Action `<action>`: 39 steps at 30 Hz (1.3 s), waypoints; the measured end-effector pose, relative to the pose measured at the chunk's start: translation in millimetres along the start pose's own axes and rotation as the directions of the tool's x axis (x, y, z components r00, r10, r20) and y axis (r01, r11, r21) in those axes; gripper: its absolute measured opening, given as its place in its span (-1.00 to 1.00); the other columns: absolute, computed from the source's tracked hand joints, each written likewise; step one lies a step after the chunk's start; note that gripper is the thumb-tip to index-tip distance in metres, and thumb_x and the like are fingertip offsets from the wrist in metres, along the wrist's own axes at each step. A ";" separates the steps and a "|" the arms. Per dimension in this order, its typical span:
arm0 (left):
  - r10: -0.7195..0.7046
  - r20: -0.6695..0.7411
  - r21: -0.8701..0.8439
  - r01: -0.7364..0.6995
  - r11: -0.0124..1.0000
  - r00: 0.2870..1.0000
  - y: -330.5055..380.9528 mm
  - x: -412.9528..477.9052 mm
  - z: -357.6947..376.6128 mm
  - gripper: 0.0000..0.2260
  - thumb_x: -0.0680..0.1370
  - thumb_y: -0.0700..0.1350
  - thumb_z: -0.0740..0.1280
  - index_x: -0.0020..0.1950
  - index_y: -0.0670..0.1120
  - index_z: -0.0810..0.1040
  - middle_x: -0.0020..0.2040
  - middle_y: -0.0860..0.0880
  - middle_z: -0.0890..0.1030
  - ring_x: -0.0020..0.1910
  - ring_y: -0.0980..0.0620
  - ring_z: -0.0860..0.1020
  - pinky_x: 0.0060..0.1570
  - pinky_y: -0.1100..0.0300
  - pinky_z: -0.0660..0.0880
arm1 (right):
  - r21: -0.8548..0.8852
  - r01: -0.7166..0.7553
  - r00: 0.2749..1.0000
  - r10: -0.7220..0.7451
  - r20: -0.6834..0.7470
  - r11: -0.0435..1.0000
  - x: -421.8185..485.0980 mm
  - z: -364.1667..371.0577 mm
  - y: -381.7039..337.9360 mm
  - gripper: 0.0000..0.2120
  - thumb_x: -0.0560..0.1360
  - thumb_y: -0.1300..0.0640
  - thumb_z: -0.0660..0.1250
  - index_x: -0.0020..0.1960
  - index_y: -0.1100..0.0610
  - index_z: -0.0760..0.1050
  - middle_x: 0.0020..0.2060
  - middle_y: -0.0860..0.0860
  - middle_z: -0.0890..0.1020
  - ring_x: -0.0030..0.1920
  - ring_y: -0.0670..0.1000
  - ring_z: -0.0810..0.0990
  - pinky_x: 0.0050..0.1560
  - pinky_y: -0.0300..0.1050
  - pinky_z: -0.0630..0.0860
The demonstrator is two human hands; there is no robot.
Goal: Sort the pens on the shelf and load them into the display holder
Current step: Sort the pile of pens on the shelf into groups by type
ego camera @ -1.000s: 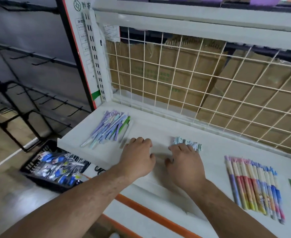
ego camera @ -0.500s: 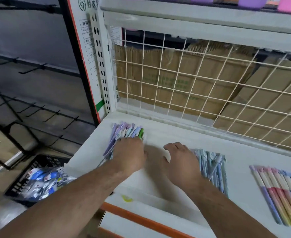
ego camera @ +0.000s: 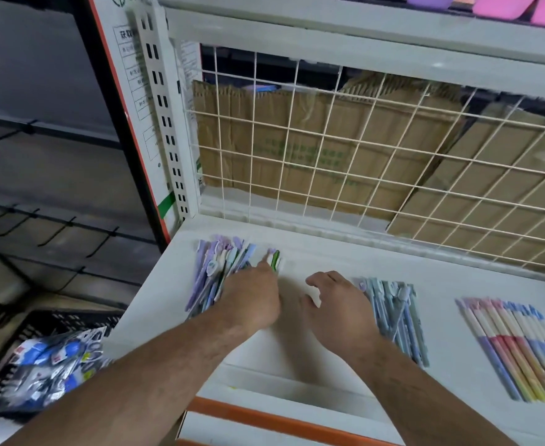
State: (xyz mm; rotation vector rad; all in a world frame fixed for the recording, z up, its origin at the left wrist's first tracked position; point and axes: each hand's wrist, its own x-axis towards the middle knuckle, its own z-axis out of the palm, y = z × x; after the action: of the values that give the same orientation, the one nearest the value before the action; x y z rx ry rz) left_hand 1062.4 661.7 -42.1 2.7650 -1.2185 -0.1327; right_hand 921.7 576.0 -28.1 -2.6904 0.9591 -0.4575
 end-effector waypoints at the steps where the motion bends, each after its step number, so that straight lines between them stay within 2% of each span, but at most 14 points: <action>1: 0.007 0.017 0.004 -0.007 1.000 1.000 0.4 0.8 -0.2 -0.56 0.48 -0.05 0.28 0.33 -0.13 0.36 0.04 -0.10 0.62 0.02 -0.14 0.63 -0.20 0.15 0.34 | 0.006 -0.007 1.000 0.007 0.011 1.000 0.4 -0.2 -0.7 -0.76 0.46 -0.01 0.37 0.10 0.00 0.63 0.00 -0.06 0.67 -0.10 0.01 0.66 -0.14 -0.15 0.50; 7: 0.018 0.072 -0.010 -0.017 1.000 0.997 1.9 1.5 -4.1 -0.76 0.47 -0.06 0.27 0.07 -0.10 0.33 -0.02 -0.08 0.59 -0.02 -0.14 0.61 -0.22 0.14 0.32 | 0.023 -0.014 0.998 0.013 0.054 1.000 -4.4 -2.3 0.3 -0.74 0.53 -0.04 0.31 0.19 -0.03 0.58 0.08 -0.09 0.63 -0.04 -0.01 0.65 -0.05 -0.09 0.56; 10: 0.014 0.055 -0.026 -0.012 1.000 0.998 2.7 -3.3 -5.2 -0.77 0.47 -0.07 0.26 0.01 -0.07 0.26 -0.17 -0.05 0.53 -0.10 -0.12 0.59 -0.25 0.15 0.32 | 0.028 -0.014 0.998 0.013 0.062 0.999 -6.0 -4.1 2.9 -0.73 0.54 -0.04 0.30 0.20 -0.03 0.58 0.08 -0.09 0.63 -0.04 -0.01 0.65 -0.03 -0.08 0.56; 12: 0.011 0.046 -0.011 -0.010 1.000 0.999 4.8 -5.7 -4.7 -0.78 0.47 -0.09 0.27 0.00 -0.08 0.26 -0.12 -0.05 0.58 -0.07 -0.12 0.62 -0.25 0.15 0.33 | 0.035 -0.014 0.998 0.012 0.063 0.999 -6.3 -6.1 4.9 -0.73 0.54 -0.04 0.30 0.20 -0.03 0.58 0.09 -0.09 0.63 -0.05 0.00 0.65 -0.03 -0.09 0.55; 15: -0.012 0.061 0.077 0.007 0.997 0.998 11.0 -9.7 -6.6 -0.78 0.48 -0.17 0.29 0.08 -0.11 0.34 0.02 -0.09 0.64 -0.01 -0.12 0.64 -0.24 0.15 0.36 | 0.030 -0.002 0.997 -0.001 0.082 1.000 -8.4 -8.9 8.2 -0.73 0.55 -0.03 0.30 0.22 -0.03 0.57 0.09 -0.09 0.63 -0.06 0.01 0.65 -0.03 -0.08 0.55; 18: -0.009 0.048 0.212 -0.001 0.977 0.999 17.0 -13.4 -6.3 -0.61 0.50 -0.24 0.28 0.33 -0.11 0.35 0.04 -0.06 0.66 0.02 -0.06 0.66 -0.29 0.20 0.34 | 0.028 0.020 0.993 -0.023 0.112 0.999 -10.7 -12.4 12.6 -0.72 0.56 -0.03 0.29 0.24 -0.02 0.56 0.10 -0.07 0.63 -0.06 0.02 0.66 0.01 -0.07 0.55; 22: -0.033 0.036 0.262 0.023 0.965 0.999 20.1 -18.4 -1.0 -0.64 0.50 -0.24 0.29 0.29 -0.12 0.36 0.02 -0.05 0.66 0.00 -0.04 0.66 -0.28 0.18 0.36 | -0.006 0.056 0.985 -0.055 0.166 0.998 -14.9 -17.1 20.1 -0.73 0.58 -0.03 0.23 0.22 0.00 0.54 0.08 -0.05 0.62 0.00 0.06 0.64 0.01 -0.08 0.56; 27: -0.103 -0.061 0.246 0.115 0.962 0.993 25.2 -23.1 -1.3 -0.62 0.50 -0.26 0.25 0.32 -0.18 0.36 0.00 -0.07 0.65 -0.05 -0.04 0.66 -0.28 0.15 0.42 | -0.044 0.100 0.976 -0.089 0.201 0.994 -27.5 -18.7 33.0 -0.78 0.59 -0.02 0.17 0.08 0.06 0.52 -0.05 0.00 0.60 -0.07 0.10 0.63 -0.13 -0.09 0.55; 30: -0.045 -0.139 0.299 0.086 0.950 0.989 32.4 -29.4 -4.4 -0.60 0.53 -0.25 0.22 0.37 -0.25 0.34 0.04 -0.11 0.60 -0.06 -0.06 0.63 -0.30 0.14 0.36 | -0.022 0.112 0.975 -0.106 0.196 0.993 -33.0 -23.6 44.4 -0.79 0.58 0.02 0.16 0.03 0.07 0.52 -0.09 0.00 0.59 -0.10 0.11 0.63 -0.17 -0.11 0.51; 31: -0.027 -0.165 0.248 0.068 0.966 0.986 35.8 -31.7 -5.2 -0.66 0.56 -0.23 0.19 0.34 -0.25 0.37 0.02 -0.11 0.58 -0.08 -0.07 0.62 -0.30 0.12 0.38 | -0.001 0.108 0.976 -0.106 0.189 0.994 -34.2 -26.8 48.0 -0.79 0.58 0.02 0.17 0.05 0.07 0.54 -0.08 0.00 0.60 -0.09 0.10 0.63 -0.16 -0.10 0.53; 33: -0.069 -0.240 -0.063 0.055 0.996 0.968 46.9 -38.0 -12.1 -0.81 0.63 -0.14 0.14 0.17 -0.20 0.40 -0.10 -0.09 0.55 -0.16 -0.11 0.58 -0.30 0.10 0.38 | 0.043 0.107 0.979 -0.113 0.171 0.993 -36.2 -34.2 54.7 -0.79 0.57 0.03 0.21 0.08 0.06 0.57 -0.05 -0.01 0.63 -0.07 0.09 0.63 -0.12 -0.09 0.55; 34: -0.114 -0.255 -0.230 0.055 0.972 0.960 52.4 -40.3 -14.6 -0.84 0.64 -0.10 0.12 0.11 -0.17 0.38 -0.17 -0.07 0.54 -0.23 -0.10 0.55 -0.32 0.11 0.37 | 0.069 0.109 0.980 -0.119 0.162 0.992 -37.2 -37.8 57.7 -0.80 0.57 0.04 0.23 0.08 0.06 0.58 -0.05 -0.01 0.64 -0.06 0.08 0.63 -0.11 -0.09 0.55; 37: -0.244 -0.154 -0.590 0.109 0.800 0.958 68.6 -41.5 -21.3 -0.85 0.64 -0.07 0.14 -0.06 -0.12 0.37 -0.30 -0.06 0.50 -0.38 -0.05 0.51 -0.47 0.14 0.44 | 0.150 0.109 0.979 -0.132 0.158 0.983 -41.0 -47.9 66.4 -0.81 0.56 0.03 0.28 0.09 0.07 0.60 -0.02 -0.01 0.66 -0.03 0.06 0.62 -0.03 -0.08 0.55; 39: -0.341 -0.053 -0.739 0.193 0.645 0.939 77.4 -39.6 -20.3 -0.83 0.64 -0.07 0.15 -0.13 -0.08 0.39 -0.30 -0.04 0.51 -0.37 -0.03 0.51 -0.51 0.21 0.36 | 0.214 0.114 0.974 -0.152 0.169 0.970 -44.6 -55.3 73.4 -0.80 0.56 0.04 0.30 0.12 0.06 0.61 0.00 -0.02 0.67 0.00 0.03 0.62 0.03 -0.08 0.55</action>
State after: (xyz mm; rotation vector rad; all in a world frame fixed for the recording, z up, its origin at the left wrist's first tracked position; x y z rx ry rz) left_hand 981.9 640.6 -9.7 2.1416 -0.5088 -0.3007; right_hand 826.8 542.6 -10.9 -2.5658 0.6457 -0.3069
